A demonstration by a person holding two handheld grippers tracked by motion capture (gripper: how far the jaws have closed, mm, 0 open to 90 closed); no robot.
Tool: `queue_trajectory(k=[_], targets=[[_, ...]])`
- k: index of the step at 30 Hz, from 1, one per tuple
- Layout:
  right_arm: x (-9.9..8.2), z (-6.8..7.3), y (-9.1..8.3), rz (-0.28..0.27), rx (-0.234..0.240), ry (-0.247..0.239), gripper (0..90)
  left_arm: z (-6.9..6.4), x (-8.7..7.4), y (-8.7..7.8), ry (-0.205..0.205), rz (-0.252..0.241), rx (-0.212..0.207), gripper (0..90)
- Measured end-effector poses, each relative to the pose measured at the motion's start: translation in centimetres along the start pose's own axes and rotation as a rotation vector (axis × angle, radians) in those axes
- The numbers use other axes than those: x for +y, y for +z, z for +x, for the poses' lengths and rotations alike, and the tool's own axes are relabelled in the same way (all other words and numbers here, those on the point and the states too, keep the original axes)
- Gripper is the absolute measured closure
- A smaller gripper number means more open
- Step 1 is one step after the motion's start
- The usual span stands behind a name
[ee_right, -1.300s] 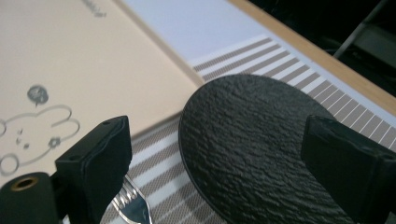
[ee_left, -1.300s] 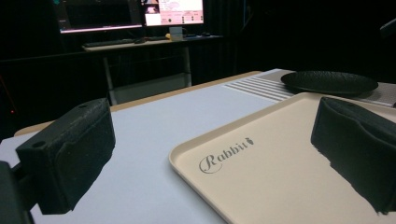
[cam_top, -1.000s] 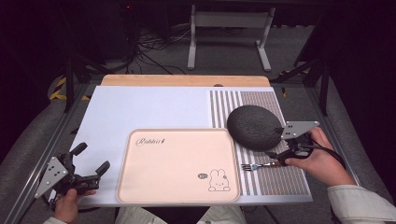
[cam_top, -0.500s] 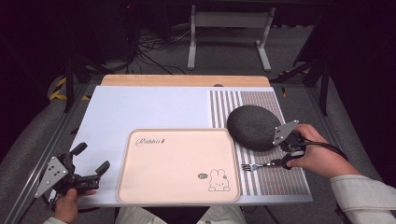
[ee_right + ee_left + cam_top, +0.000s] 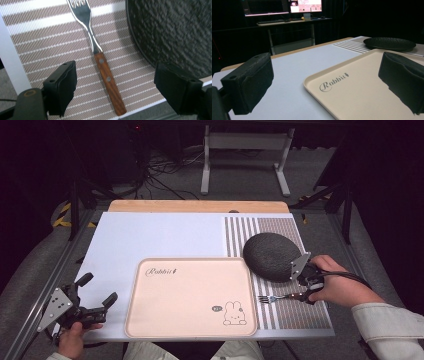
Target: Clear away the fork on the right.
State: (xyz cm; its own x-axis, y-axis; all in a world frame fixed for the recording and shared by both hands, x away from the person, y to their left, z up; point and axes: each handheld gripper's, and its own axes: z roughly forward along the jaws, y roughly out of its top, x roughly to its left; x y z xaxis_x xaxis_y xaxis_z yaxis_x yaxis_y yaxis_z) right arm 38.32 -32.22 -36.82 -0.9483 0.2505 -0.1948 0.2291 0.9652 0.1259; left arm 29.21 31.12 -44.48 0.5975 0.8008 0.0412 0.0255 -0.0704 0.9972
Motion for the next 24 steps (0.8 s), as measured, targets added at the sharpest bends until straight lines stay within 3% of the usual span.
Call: queue_trajectory(k=[4,7,10,14,22,24], targets=[[-0.2,-0.1,0.4,0.055,0.004,-0.011,19.2,0.0,0.0,0.0,0.001,0.0,0.0,0.4],[-0.4,0.0,0.8,0.032,0.017,-0.007,20.4,0.0,0.0,0.0,0.001,-0.001,0.0,0.4],[-0.5,0.2,1.1,0.012,0.05,0.004,27.6,0.0,0.0,0.0,0.0,-0.001,0.001,0.5],[-0.6,0.2,2.1,-0.002,0.096,-0.036,28.7,0.0,0.0,0.0,0.001,-0.001,-0.001,0.5],[-0.5,0.1,3.3,0.011,0.126,-0.038,32.5,0.0,0.0,0.0,0.001,-0.001,-0.001,0.4],[-0.4,0.0,3.8,0.011,0.142,-0.041,38.4,0.0,0.0,0.0,0.001,-0.001,-0.001,0.5]])
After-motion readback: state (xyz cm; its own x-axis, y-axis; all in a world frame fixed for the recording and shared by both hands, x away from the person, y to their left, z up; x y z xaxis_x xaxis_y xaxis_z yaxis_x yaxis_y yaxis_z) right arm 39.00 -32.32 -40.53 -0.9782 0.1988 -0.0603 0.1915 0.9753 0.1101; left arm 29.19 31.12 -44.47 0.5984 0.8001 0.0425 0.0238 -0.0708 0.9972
